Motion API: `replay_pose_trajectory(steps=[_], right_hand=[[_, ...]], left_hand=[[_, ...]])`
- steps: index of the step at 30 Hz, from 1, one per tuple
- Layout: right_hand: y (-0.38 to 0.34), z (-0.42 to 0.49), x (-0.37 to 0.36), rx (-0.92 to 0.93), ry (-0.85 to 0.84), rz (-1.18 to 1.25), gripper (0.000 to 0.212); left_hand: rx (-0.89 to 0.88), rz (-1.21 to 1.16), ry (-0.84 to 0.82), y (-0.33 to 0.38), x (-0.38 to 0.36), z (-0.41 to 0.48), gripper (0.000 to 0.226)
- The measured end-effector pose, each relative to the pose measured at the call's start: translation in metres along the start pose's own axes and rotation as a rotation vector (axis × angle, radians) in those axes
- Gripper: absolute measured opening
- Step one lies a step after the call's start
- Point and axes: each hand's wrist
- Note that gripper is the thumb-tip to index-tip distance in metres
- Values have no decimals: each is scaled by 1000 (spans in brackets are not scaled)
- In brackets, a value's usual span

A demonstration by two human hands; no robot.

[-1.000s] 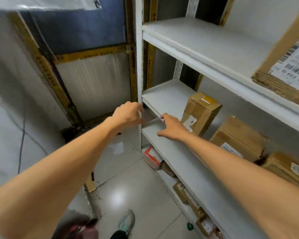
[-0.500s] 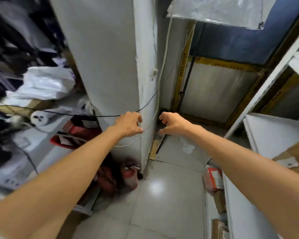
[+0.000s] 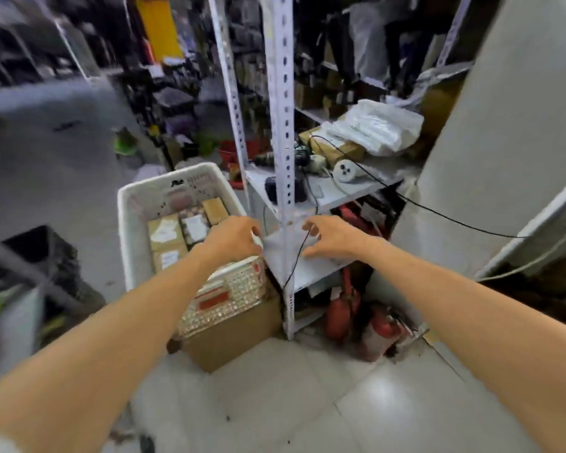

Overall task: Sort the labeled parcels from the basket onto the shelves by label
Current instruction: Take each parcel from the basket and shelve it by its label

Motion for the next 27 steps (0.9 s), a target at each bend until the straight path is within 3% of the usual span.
replay_pose_trajectory(steps=[8,13,20,27], right_hand=[[-164,60,-65,225,-52,-47,58],[-207,89,-99,255,-74,-74,58],[-221,153,-105,193,-147,-17,60],[-229,276,-102,222,-202,-63,64]], left_hand=[[312,-33,68,-161,14,-109,37],[344,-63,52,-215,4,-128,40],[351,-86,10,-267,0,-87,41],[396,-100,4,-326,9,-2,43]])
Point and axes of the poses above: each hand's wrist, its own z-axis towards the middle knuckle, its own x-axis out of the back of the hand, y = z × x, and after that the axes turned 1 degree about y, right-handed
